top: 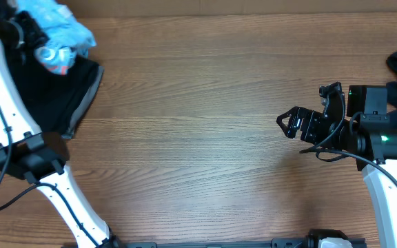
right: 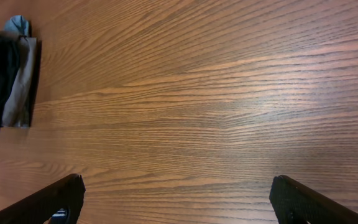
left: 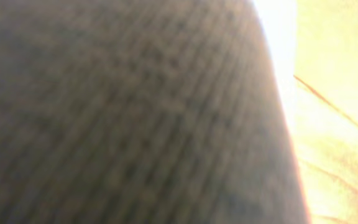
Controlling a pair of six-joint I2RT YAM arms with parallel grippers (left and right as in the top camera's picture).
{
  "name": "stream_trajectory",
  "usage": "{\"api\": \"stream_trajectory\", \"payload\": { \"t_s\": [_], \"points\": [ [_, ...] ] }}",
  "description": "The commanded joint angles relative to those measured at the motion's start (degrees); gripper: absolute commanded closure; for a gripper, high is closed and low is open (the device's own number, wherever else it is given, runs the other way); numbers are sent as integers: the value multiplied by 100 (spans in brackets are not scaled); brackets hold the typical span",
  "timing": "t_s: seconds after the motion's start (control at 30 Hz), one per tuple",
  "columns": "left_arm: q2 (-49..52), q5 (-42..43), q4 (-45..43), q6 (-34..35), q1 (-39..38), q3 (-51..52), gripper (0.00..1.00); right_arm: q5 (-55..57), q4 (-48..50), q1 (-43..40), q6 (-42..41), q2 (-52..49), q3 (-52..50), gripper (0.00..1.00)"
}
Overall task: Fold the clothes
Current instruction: 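Lower the bundle onto the dark clothes stack and release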
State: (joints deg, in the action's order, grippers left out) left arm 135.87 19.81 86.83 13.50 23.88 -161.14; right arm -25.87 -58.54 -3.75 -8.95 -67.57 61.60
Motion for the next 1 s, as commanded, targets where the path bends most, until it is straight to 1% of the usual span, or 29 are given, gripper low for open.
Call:
{"api": "stream_trajectory", "payload": {
  "t_s": [0.0,0.1,0.2,0.23,0.3,0.43,0.47,0.57,0.67,0.7,0.73,0.77,0.8,0.87,0.97],
  "points": [
    [-236,313,-46,247,304,387,96,35,13,-24,17,-7,50,0],
    [-236,317,-208,514,509,1023,96,33,13,-24,17,-7,50,0],
    [-236,660,-444,719,752,1530,96,35,13,-24,17,-7,50,0],
    [-236,831,-505,887,874,1729,96,35,13,-24,17,-7,50,0],
    [-236,859,-529,1078,1075,2033,96,33,13,-24,17,-7,50,0],
    [-236,514,-472,1014,1386,2304,96,35,13,-24,17,-7,50,0],
    [-236,505,-459,868,1453,2304,96,35,13,-24,17,-7,50,0],
    [-238,487,-380,778,1591,2304,96,35,13,-24,17,-7,50,0],
    [-238,-7,-256,774,1611,2304,95,35,13,-24,17,-7,50,0],
    [-238,-142,-197,774,1613,2304,86,35,13,-24,17,-7,50,0],
    [-238,-181,-136,772,1613,2304,57,35,13,-24,17,-7,50,0],
    [-238,-181,-87,769,1620,2304,3,35,13,-24,17,-7,50,0],
    [-238,-177,-35,745,1626,2304,0,35,13,-24,17,-7,50,0],
    [-240,-175,37,584,1628,2297,0,35,13,-24,17,-7,50,0],
    [-273,-181,264,579,1674,2127,0,35,13,-24,17,-7,50,0]
  ]
}}
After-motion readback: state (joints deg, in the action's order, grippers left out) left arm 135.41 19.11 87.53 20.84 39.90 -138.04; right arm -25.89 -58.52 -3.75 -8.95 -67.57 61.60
